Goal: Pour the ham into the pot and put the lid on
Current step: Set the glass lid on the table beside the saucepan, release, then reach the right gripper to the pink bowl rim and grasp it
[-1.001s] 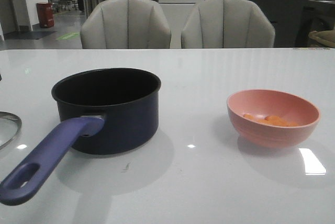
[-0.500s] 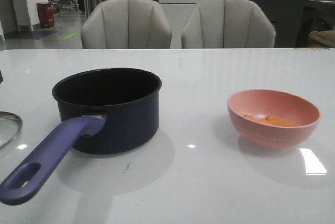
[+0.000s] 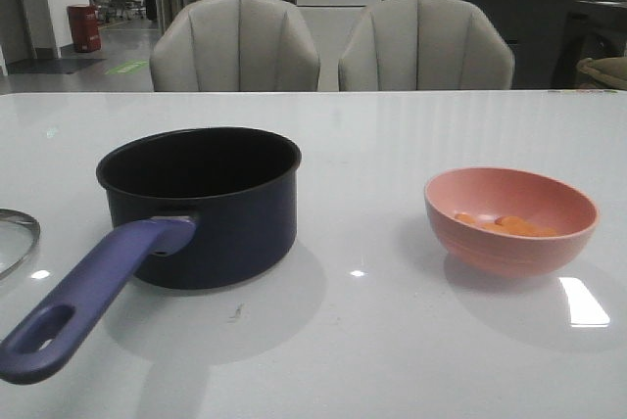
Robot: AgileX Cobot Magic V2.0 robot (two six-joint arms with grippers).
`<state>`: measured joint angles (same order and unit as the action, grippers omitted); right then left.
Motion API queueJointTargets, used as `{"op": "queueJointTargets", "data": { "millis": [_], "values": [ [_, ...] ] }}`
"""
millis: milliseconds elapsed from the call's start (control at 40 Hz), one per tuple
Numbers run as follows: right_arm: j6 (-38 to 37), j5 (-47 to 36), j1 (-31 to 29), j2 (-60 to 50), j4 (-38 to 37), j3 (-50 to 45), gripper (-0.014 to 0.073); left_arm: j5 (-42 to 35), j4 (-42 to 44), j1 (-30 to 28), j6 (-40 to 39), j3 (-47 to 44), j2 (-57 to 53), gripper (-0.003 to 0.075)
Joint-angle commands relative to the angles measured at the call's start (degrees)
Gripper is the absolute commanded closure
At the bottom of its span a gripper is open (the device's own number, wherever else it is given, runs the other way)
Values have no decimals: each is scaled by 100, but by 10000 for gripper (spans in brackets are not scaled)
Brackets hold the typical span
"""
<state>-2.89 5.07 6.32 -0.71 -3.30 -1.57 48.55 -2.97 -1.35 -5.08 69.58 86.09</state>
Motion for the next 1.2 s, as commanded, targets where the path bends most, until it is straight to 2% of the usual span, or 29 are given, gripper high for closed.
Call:
{"op": "queueJointTargets", "data": {
  "millis": [0, 300, 550, 901, 1101, 1176],
  "values": [
    [-2, -439, -26, -109, -60, 32, 446, -527, -84, 161, 3, -103, -783, 83],
    [-2, -439, -26, -109, -60, 32, 446, -1578, 174, 827, 3, -1288, -2623, 83],
    [-2, -439, -26, -109, -60, 32, 446, -2426, 174, 1258, 3, -2626, -4493, 83],
    [-2, -439, -26, -103, -60, 32, 446, -2588, 238, 1572, 3, -4028, -7197, 83],
    [-2, -439, -26, -103, -60, 32, 446, -2616, 253, 1572, 3, -4735, -8226, 83],
    [-2, -439, -26, -103, -60, 32, 446, -2957, 253, 1572, 3, -4951, -8413, 83]
  ]
}}
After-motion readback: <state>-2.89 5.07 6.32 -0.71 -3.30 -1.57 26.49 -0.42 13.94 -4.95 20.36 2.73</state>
